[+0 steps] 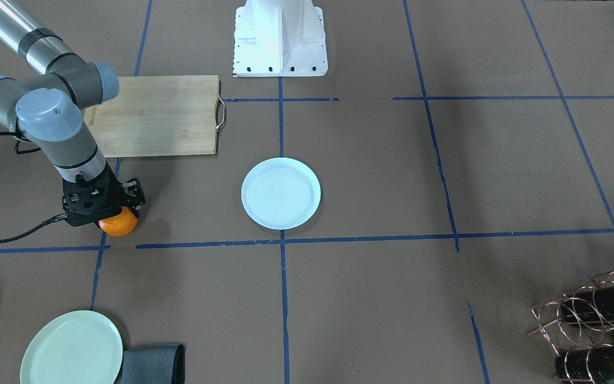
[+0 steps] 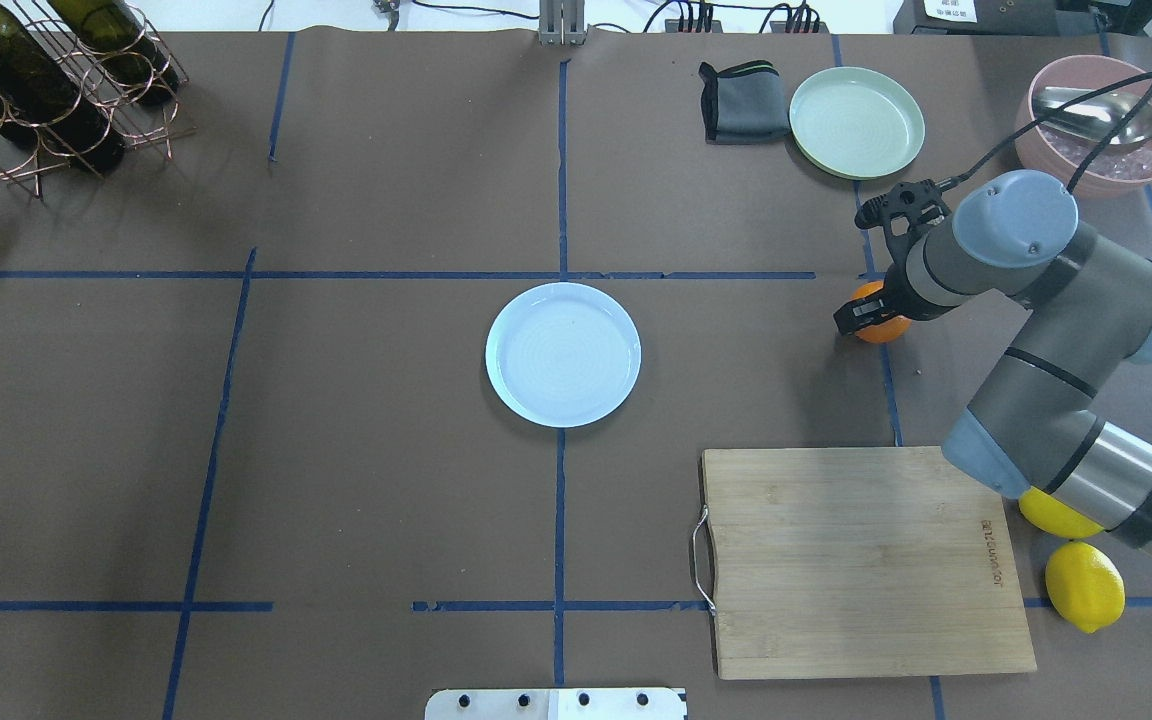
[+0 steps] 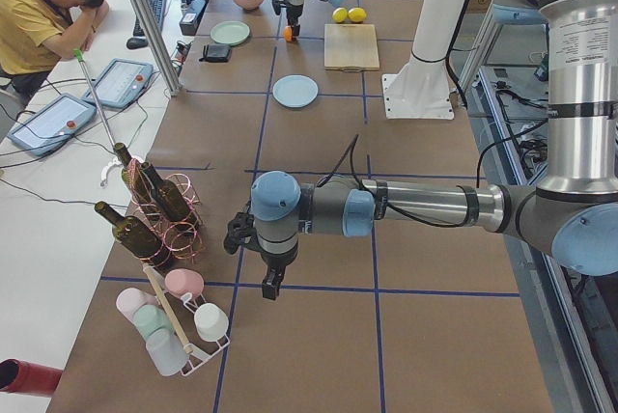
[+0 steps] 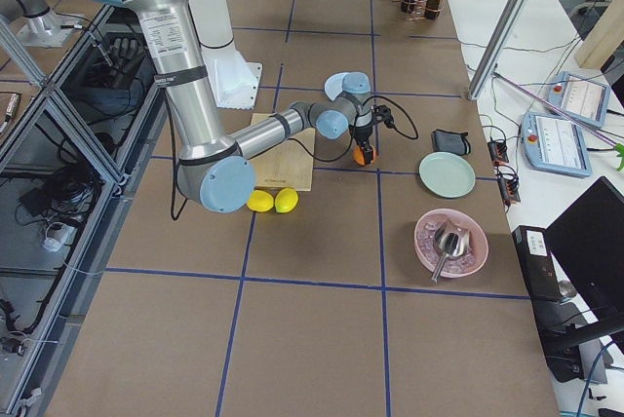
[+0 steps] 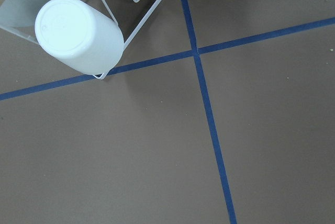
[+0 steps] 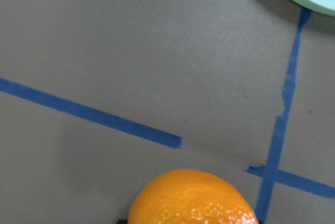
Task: Pick orange to plate
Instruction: 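Lift the tangerine and carry it with the right gripper over the plate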
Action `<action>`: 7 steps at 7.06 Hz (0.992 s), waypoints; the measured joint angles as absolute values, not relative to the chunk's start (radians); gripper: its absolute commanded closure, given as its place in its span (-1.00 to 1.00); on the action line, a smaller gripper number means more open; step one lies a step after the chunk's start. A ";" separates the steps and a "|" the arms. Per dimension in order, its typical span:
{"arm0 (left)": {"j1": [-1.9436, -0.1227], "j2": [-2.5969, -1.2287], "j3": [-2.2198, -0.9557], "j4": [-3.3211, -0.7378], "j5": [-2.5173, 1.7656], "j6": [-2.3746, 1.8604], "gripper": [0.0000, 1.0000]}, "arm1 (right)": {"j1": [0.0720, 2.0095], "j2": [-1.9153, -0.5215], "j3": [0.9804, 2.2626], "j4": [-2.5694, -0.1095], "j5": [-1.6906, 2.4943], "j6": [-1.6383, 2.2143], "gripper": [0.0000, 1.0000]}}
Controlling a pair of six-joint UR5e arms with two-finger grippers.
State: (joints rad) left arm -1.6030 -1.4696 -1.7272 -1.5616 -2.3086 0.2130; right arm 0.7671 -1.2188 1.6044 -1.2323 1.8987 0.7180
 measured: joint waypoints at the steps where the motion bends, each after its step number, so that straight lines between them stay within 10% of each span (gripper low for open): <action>1: -1.603 -1.470 -1.727 -1.562 -2.309 0.213 -1.00 | 0.750 -1.160 1.602 -1.252 1.899 0.784 0.14; 7: -1.603 -1.470 -1.728 -1.562 -2.310 0.215 -1.00 | 0.523 -0.716 1.363 -1.433 1.679 1.138 0.01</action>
State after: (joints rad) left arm -1.6030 -1.4696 -1.7280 -1.5615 -2.3100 0.2147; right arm 0.5233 -0.7156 1.3634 -1.4333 1.6787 1.1384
